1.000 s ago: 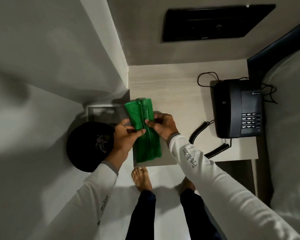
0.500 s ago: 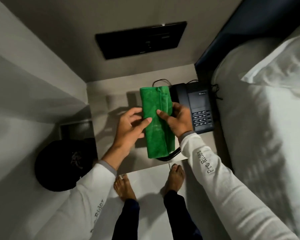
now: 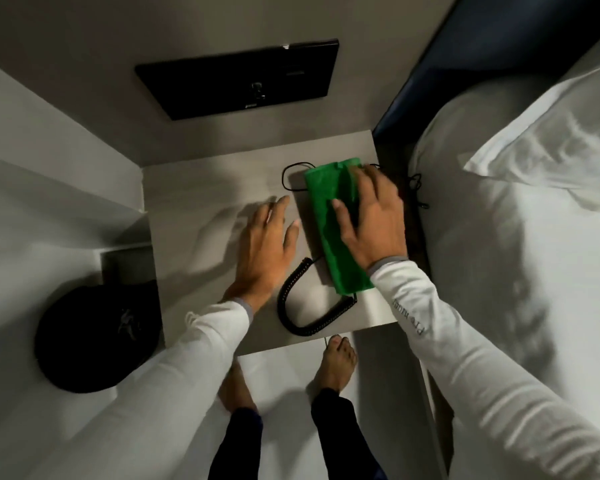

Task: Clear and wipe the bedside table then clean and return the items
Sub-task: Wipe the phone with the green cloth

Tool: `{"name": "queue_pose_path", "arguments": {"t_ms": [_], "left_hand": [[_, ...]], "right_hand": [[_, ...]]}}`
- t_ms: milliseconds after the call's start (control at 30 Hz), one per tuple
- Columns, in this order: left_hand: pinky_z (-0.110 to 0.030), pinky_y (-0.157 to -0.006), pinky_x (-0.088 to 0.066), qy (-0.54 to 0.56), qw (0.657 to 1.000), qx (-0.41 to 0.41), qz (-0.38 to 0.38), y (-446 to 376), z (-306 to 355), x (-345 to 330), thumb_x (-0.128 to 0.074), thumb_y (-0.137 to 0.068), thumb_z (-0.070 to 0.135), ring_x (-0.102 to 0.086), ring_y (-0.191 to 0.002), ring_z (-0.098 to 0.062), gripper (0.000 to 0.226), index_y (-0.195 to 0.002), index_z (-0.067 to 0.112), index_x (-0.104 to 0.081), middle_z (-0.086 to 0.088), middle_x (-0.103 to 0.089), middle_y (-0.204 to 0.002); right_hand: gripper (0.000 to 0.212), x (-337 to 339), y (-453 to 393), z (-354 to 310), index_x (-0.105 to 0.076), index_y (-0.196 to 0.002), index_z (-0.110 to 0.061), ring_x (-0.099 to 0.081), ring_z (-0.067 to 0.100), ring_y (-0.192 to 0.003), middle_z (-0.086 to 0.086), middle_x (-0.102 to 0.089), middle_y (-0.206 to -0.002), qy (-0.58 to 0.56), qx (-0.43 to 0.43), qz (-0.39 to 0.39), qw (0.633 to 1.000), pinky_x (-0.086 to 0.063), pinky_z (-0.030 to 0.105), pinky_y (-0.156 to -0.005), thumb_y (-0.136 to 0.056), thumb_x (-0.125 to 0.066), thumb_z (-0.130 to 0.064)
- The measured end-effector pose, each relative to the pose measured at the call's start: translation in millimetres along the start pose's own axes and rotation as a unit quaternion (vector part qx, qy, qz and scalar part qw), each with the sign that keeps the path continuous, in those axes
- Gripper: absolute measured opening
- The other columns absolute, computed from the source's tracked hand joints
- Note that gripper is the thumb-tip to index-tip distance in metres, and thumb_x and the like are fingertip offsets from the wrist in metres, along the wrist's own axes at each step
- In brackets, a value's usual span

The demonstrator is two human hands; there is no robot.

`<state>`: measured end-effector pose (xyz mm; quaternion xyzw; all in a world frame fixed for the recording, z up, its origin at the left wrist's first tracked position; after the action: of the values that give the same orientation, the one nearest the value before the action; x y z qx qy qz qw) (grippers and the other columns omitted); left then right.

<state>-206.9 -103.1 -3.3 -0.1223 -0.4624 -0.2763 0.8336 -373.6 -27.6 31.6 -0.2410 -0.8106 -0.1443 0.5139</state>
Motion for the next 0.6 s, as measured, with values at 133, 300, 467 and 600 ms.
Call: {"name": "queue_pose_path", "arguments": {"t_ms": [133, 300, 467, 600], "left_hand": [[-0.062, -0.119, -0.020, -0.209, 0.974, -0.062, -0.064, -0.2, -36.7, -34.9, -0.022, -0.099, 0.058, -0.020, -0.154, -0.035, 0.068, -0.159, 0.027, -0.022, -0.017, -0.022, -0.166], [-0.076, -0.113, -0.009, -0.232, 0.966, -0.079, -0.084, 5.4, -35.2, -77.4, -0.027, -0.097, 0.060, -0.007, -0.155, -0.040, 0.067, -0.158, 0.034, -0.020, -0.022, -0.009, -0.167], [-0.076, -0.112, -0.012, -0.249, 0.965, -0.067, -0.051, 4.6, -35.8, -78.5, -0.031, -0.099, 0.061, -0.006, -0.155, -0.040, 0.067, -0.159, 0.036, -0.014, -0.022, -0.009, -0.167], [-0.077, -0.111, -0.013, -0.253, 0.963, -0.066, -0.070, 3.6, -36.1, -80.3, -0.034, -0.098, 0.059, -0.006, -0.155, -0.042, 0.069, -0.159, 0.036, -0.013, -0.024, -0.007, -0.167]], "right_hand": [[0.066, -41.6, -3.3, -13.8, -0.030, -0.156, -0.018, -0.019, 0.036, -0.153, 0.019, -0.020, -0.165, 0.081, 0.094, -0.042, 0.991, -0.025, 0.053, -0.120, -0.099, -0.041, -0.048], [0.062, -52.8, -3.9, -3.7, -0.030, -0.156, -0.019, -0.017, 0.036, -0.154, 0.019, -0.020, -0.165, 0.077, 0.104, -0.026, 0.991, -0.026, 0.054, -0.120, -0.099, -0.044, -0.040], [0.061, -51.3, 1.3, -3.7, -0.032, -0.155, -0.018, -0.018, 0.038, -0.153, 0.022, -0.022, -0.164, 0.058, 0.097, -0.011, 0.994, -0.027, 0.053, -0.120, -0.098, -0.046, -0.035], [0.059, -49.0, 16.4, -0.5, -0.031, -0.156, -0.017, -0.016, 0.038, -0.153, 0.024, -0.020, -0.164, 0.059, 0.087, -0.001, 0.994, -0.024, 0.049, -0.123, -0.100, -0.043, -0.034]]}}
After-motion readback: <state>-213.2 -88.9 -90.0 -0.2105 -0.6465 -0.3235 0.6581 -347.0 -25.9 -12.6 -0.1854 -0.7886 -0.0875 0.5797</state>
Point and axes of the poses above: each hand's wrist, its own y-axis away from the middle knuckle, its own x-axis out of the back of the hand, z = x × y, the point moved 6 cm from there along -y, towards the middle knuckle
